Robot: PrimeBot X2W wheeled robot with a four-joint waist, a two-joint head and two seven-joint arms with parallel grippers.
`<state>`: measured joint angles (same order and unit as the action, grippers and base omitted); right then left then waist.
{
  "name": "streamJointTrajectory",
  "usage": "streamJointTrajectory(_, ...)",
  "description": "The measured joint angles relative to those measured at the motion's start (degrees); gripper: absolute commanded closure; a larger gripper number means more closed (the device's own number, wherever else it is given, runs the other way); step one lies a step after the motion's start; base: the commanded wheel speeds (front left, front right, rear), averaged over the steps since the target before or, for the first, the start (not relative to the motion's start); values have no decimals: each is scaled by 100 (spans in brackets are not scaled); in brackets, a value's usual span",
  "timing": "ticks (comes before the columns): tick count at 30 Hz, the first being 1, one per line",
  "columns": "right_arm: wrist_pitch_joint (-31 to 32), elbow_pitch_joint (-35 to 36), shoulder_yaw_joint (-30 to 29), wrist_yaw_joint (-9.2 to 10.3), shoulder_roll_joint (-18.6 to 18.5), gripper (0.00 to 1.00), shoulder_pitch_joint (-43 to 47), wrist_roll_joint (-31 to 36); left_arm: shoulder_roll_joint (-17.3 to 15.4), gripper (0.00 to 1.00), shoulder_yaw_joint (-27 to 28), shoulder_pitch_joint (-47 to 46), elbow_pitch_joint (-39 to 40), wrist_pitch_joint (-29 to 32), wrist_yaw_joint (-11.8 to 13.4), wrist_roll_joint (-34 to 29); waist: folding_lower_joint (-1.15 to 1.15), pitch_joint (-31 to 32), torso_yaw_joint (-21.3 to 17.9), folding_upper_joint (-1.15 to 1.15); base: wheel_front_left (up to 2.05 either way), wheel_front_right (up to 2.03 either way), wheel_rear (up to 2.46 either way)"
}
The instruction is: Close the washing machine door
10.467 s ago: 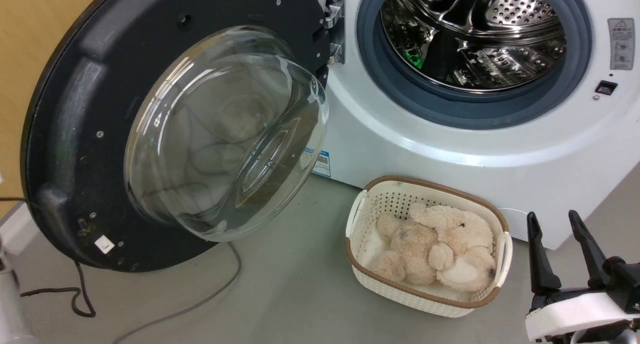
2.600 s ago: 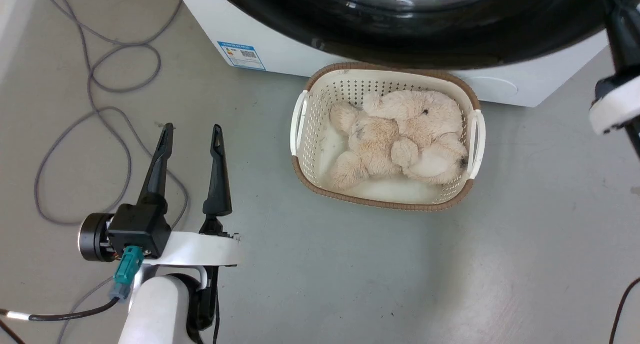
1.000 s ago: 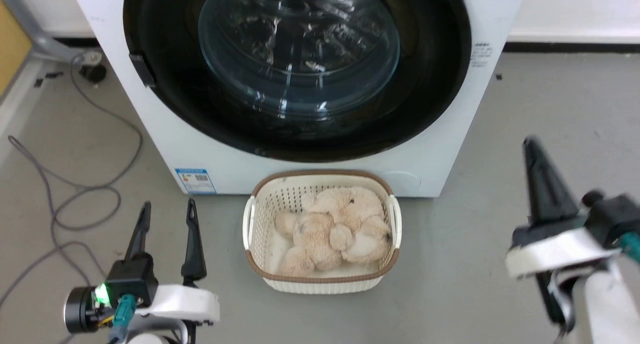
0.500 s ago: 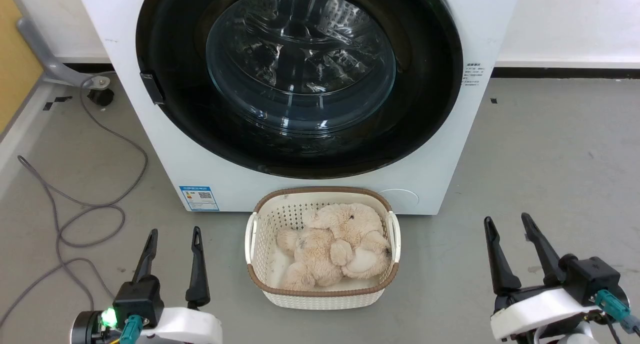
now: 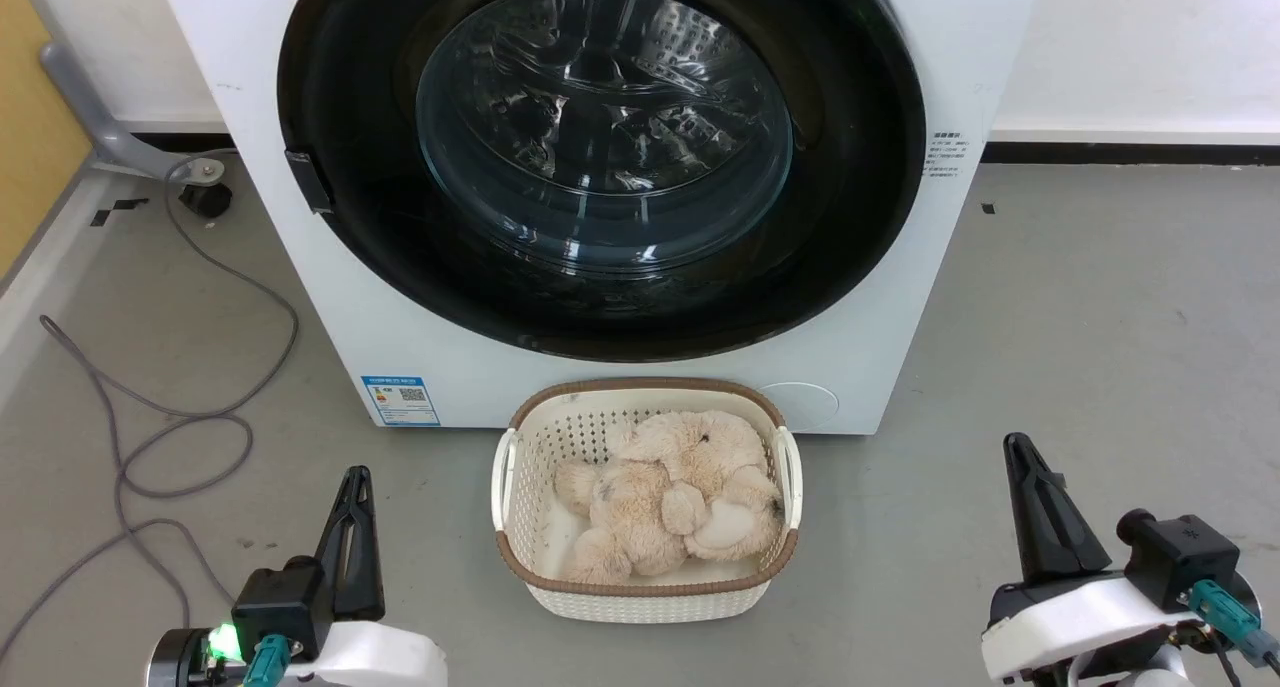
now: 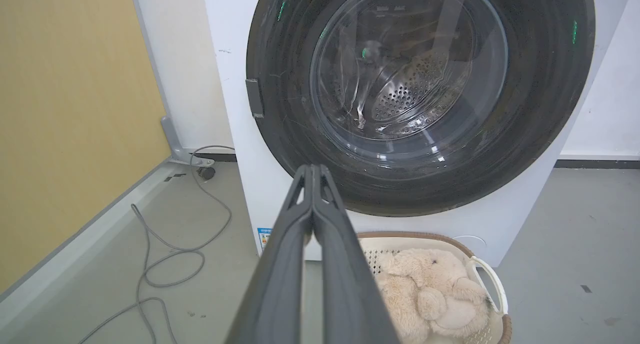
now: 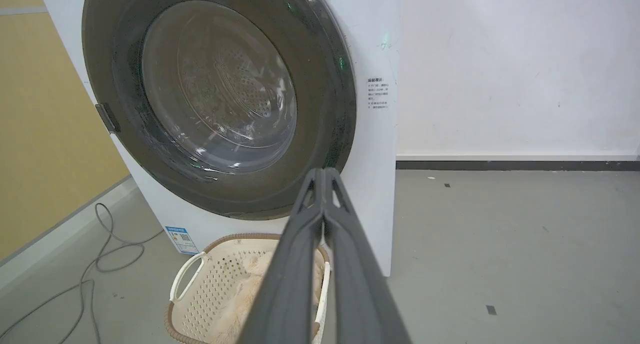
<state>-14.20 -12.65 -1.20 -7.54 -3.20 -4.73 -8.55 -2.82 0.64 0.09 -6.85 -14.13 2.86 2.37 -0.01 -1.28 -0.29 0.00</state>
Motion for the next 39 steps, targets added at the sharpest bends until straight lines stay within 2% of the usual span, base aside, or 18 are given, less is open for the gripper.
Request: streamJointTrajectory(39, 461, 401, 35, 0, 1, 100, 79, 296, 0, 100, -16, -1, 207, 456, -101, -29, 0, 43, 10, 0, 0, 0, 0)
